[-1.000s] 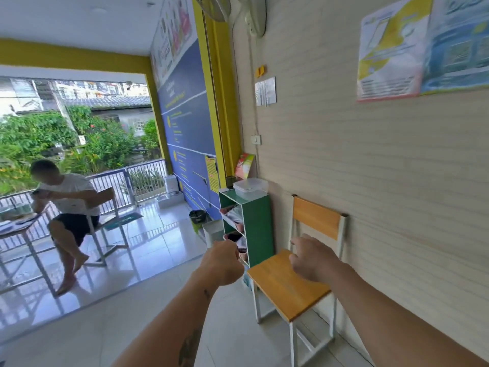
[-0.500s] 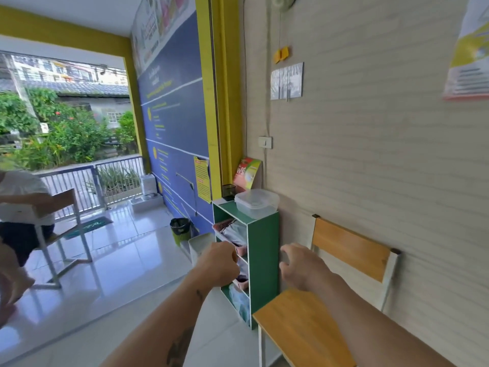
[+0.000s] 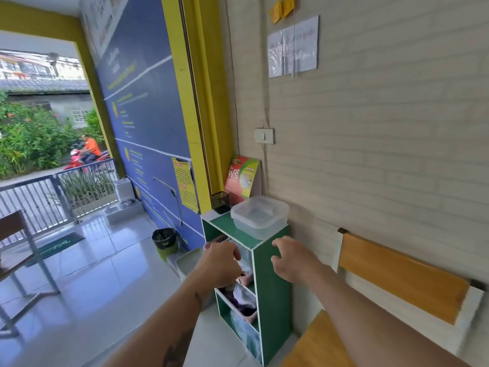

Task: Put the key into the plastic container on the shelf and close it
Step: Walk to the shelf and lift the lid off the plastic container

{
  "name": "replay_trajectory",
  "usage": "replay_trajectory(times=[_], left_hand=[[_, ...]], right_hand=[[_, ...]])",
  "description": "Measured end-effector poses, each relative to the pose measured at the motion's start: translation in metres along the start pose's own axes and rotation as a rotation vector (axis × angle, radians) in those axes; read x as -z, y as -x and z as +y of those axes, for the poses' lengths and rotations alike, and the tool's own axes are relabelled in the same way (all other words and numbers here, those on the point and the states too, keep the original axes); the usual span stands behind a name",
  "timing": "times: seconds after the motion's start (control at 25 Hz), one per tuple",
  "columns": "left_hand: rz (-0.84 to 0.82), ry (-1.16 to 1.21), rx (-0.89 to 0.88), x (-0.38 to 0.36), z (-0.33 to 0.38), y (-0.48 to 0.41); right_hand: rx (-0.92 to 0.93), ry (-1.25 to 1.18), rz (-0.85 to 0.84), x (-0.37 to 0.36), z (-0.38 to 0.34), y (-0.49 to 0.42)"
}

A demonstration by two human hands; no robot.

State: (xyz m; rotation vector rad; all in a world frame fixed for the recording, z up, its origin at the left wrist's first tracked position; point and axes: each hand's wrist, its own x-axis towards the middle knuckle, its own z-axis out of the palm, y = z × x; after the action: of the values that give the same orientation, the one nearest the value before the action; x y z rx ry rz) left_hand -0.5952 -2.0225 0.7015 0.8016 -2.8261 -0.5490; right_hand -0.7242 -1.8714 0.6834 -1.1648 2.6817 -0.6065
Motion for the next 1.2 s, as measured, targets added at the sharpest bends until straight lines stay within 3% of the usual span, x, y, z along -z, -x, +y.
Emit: replay_trajectory(times=[0.4,0.76,1.2], left_hand=[[-0.041,0.113,0.047,0.001,-0.056,-0.196],[-0.152,0.173,-0.074,-0.023,-0.150,-0.371],[-0.356,0.282,-0.145,-0.074,-0.203,-0.477]], right_hand=[[0.020,0.080,-0.025,-0.003,-0.005,-0.201],[-0.168,0.140,-0.041,-0.067,-0.022,-0.341],[-0.377,0.260,-0.128,-0.108,-0.041,-0.415]])
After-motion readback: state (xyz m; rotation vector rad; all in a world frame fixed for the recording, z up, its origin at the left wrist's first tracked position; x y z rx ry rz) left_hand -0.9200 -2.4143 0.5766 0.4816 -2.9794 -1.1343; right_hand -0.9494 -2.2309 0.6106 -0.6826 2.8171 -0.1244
